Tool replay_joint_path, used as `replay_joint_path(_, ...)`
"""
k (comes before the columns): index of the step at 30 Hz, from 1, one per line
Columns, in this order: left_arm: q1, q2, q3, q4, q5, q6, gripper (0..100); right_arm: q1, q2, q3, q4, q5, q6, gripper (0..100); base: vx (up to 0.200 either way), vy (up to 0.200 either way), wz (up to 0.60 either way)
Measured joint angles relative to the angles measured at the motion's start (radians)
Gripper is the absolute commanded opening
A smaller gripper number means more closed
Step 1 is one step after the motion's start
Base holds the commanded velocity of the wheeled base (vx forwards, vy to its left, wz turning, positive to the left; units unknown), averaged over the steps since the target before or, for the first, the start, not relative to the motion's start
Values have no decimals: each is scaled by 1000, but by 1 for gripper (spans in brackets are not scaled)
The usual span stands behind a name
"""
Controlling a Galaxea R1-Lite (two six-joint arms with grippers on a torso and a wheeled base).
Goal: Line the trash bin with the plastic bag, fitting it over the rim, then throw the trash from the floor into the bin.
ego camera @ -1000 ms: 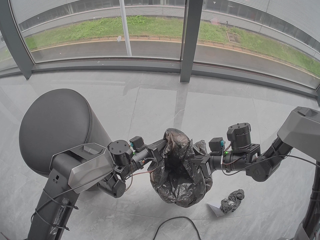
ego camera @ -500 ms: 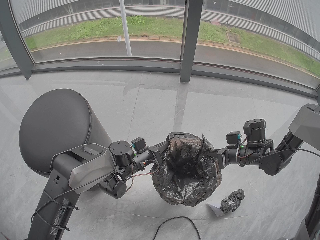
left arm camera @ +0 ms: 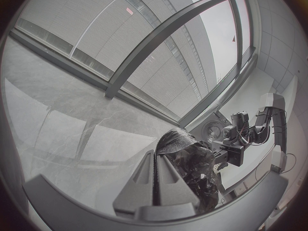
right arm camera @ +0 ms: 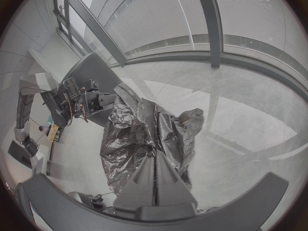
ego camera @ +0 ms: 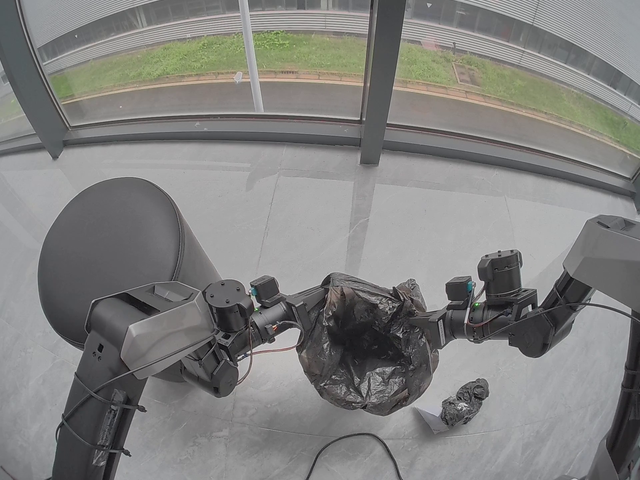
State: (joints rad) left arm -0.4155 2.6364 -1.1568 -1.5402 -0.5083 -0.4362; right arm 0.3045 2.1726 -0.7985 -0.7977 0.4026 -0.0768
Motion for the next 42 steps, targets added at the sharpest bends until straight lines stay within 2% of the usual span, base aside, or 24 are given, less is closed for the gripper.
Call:
replay_joint_path(11,26,-116,142,-2,-18,7,0,124,66,-7,-1,70,3,0,0,0,0)
replay_joint_path(17,31,-138,147,-2,-25,2,0,146,95,-21,-7,75,5,0,0,0,0)
replay_joint_path(22,11,-117,119,-1,-26,1,0,93,89,-23,-5,77,5,0,0,0,0)
replay_joint_path(32,-61,23,-50,8,-16,-1,0,-61,31,15,-3,109,-1,0,0,0,0)
replay_joint_path(38,-74,81,-85,11,-8,1,0,-89,51,1,-8,104,-5,0,0,0,0)
replay_joint_path(42,-45,100,-105,13,-6,4,0,-97,82,-49,-26,79,-6,0,0,0,0)
